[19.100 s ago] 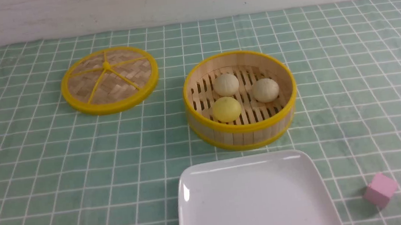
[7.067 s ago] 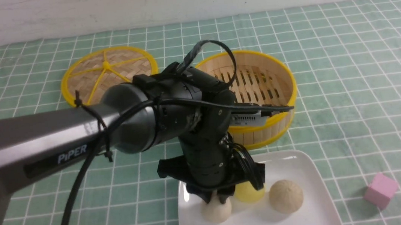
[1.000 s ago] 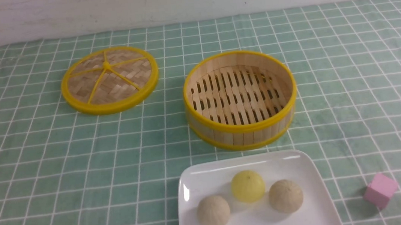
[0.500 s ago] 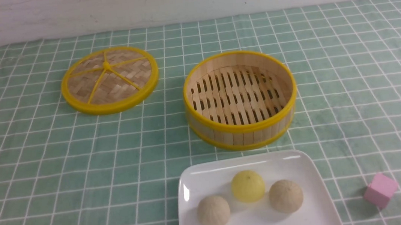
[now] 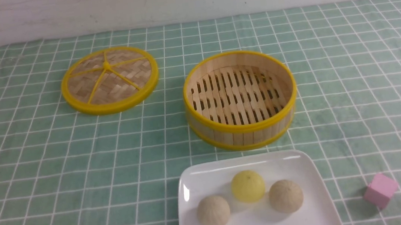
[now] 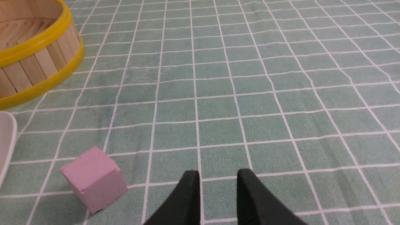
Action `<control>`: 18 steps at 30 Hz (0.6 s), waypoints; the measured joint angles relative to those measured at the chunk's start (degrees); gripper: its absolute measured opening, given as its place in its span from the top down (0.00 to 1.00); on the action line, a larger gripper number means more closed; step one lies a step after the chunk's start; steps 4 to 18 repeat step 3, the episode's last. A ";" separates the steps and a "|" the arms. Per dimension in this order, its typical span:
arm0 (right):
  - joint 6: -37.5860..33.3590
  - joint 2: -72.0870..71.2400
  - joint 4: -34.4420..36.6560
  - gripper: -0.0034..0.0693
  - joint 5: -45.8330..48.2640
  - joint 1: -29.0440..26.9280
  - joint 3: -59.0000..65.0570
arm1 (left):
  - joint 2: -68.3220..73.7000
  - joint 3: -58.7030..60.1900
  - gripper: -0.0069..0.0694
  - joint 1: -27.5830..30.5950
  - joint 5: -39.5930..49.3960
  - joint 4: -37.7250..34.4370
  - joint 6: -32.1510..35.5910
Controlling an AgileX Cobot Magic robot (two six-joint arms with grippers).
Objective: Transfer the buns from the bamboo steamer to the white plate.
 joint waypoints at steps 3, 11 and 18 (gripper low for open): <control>0.00 0.00 0.00 0.67 0.00 0.00 0.00 | 0.00 0.00 0.78 0.00 0.00 0.00 0.00; 0.00 0.00 0.00 0.67 0.00 0.00 0.00 | 0.00 0.00 0.78 0.00 0.00 0.00 0.00; 0.00 0.00 0.00 0.67 0.00 0.00 0.00 | 0.00 0.00 0.78 0.00 0.00 0.00 0.00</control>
